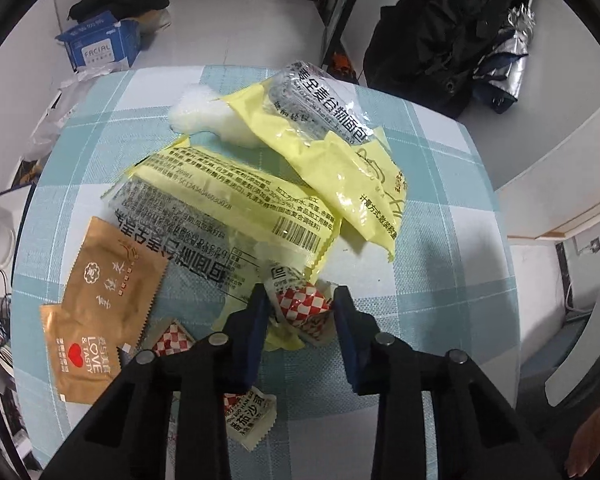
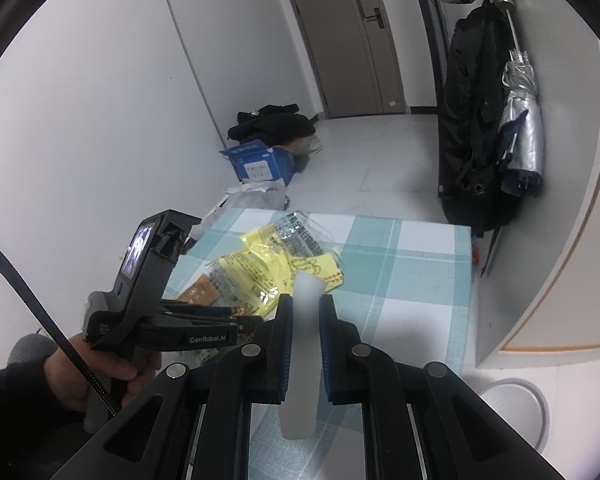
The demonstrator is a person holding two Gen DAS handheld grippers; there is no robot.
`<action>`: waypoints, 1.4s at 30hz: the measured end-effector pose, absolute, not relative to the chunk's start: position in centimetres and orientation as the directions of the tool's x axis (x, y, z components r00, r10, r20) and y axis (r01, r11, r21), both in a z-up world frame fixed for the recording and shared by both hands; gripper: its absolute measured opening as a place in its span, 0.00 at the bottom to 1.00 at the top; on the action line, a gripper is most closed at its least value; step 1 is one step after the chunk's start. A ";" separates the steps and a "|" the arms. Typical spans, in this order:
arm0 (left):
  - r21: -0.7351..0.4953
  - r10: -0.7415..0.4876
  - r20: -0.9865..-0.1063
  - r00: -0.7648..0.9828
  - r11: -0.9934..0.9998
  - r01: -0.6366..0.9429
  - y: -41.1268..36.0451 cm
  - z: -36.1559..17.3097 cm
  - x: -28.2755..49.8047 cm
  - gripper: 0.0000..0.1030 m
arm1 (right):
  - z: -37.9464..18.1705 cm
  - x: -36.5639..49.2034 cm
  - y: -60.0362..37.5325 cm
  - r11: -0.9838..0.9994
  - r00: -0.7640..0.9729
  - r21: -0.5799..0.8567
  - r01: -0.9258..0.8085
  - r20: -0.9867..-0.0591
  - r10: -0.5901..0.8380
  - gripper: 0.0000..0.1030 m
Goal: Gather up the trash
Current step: 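Grasp the red-checked packet with the left gripper, then carry the packet and tube to the grey bin and release the tube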
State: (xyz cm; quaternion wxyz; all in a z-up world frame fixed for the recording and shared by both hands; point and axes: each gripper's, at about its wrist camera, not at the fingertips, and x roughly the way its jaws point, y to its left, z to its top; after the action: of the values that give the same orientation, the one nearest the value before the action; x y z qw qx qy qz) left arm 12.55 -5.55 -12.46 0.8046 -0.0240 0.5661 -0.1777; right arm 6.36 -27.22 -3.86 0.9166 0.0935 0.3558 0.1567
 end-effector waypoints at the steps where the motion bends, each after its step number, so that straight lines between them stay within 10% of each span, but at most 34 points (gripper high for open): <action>1: -0.248 -0.319 -0.900 0.296 0.935 0.253 -5.4 -12.4 12.5 0.23 | -3.8 6.3 -27.3 0.932 0.698 0.286 -0.221 -0.622 0.356 0.12; 42: -0.361 -0.494 -0.739 0.458 0.864 0.350 -3.1 -3.9 8.1 0.21 | -0.2 4.3 -26.7 0.929 0.756 0.294 -0.226 -0.548 0.358 0.12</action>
State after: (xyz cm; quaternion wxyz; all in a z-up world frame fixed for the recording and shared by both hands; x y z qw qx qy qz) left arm 8.07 -3.11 -3.91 0.8502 -0.0789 0.4575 -0.2481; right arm 4.29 -26.69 -0.17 0.9311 0.1055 0.3120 0.1567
